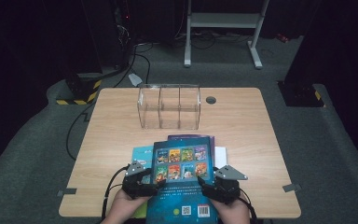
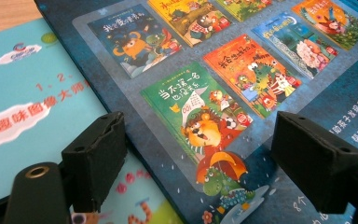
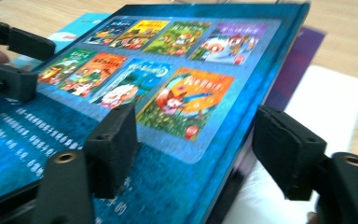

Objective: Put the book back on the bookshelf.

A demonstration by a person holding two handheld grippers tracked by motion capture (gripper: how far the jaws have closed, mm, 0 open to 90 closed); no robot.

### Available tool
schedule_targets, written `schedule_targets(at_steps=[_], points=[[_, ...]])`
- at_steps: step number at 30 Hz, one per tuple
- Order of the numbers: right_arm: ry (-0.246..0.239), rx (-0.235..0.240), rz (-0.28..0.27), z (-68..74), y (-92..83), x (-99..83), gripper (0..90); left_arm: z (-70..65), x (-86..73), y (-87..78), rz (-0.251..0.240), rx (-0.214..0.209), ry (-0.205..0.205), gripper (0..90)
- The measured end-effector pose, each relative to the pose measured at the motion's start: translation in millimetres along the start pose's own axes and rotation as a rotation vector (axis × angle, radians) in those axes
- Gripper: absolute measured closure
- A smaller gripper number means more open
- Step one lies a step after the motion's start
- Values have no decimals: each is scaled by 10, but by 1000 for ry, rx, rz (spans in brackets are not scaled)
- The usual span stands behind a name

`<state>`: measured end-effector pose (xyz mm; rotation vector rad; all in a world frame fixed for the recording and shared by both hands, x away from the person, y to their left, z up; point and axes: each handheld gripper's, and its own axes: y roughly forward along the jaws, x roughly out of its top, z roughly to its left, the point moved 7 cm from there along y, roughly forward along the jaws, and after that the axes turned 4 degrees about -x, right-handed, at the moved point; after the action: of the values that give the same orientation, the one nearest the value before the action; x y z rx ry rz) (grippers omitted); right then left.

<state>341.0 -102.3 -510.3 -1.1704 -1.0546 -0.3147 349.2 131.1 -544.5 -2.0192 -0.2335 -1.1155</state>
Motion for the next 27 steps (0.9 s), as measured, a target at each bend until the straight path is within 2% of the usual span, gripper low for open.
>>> schedule_targets(at_steps=[2,4,9,14,16,17,19,21,23,25,27], points=[[-23,-25,-1,-29,17,39,348,14,28,28,0,-3,-2,184],[-25,-29,0,-64,45,64,350,32,61,59,-6,0,-9,187],[-2,-36,2,-141,141,132,341,134,167,138,-2,13,-15,211],[27,-25,32,-236,257,222,315,202,234,188,-17,21,-40,237],[40,-14,47,-241,266,227,293,214,227,157,-9,21,-59,282],[34,-9,49,-241,259,215,287,208,214,134,1,18,-62,296],[42,6,46,-200,205,162,283,156,160,72,14,-6,-74,269],[41,14,45,-158,120,99,269,98,80,6,11,-31,-86,254],[42,27,46,-111,37,31,261,41,5,-53,6,-36,-71,240],[30,42,46,-58,-34,-28,244,-23,-50,-94,-5,-50,-79,234],[31,50,49,-9,-88,-77,233,-103,-92,-110,-13,-65,-59,228]])
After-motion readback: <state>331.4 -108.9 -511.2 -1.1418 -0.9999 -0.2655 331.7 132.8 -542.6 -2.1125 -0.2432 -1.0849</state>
